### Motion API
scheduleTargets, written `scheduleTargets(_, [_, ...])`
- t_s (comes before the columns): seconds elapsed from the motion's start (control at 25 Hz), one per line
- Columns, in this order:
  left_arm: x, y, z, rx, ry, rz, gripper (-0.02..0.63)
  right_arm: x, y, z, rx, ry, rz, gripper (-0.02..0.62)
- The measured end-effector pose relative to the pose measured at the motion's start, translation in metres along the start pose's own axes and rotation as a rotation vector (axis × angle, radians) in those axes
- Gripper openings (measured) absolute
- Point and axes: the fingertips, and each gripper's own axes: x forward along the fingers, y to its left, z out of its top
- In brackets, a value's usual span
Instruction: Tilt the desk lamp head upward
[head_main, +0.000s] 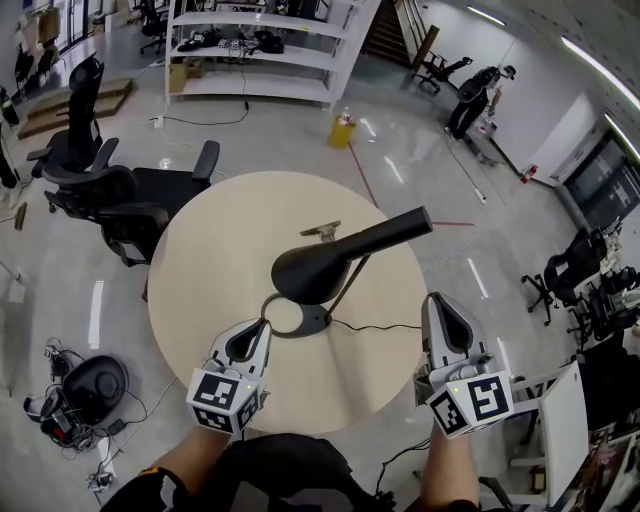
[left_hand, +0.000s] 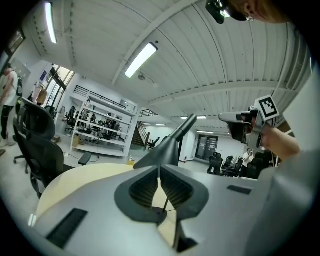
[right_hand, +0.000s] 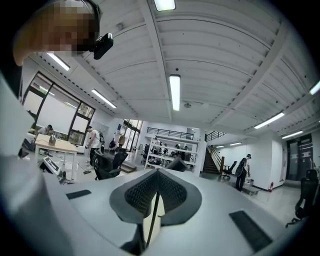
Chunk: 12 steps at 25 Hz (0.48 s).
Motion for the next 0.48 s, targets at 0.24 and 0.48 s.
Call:
scheduleTargets(0.24, [0.020,0.000,0.000,-0.026,0.010,0.049,0.048,0.028,-0.031,0.026,-0.049,-0.044,0.037,0.015])
scheduleTargets(0.48, [0.038,0.002,-0.004,-0.184,-0.021,0.090,0.080,0.066,-0.051,0.046,-0.107,-0.085,0.161,0.017])
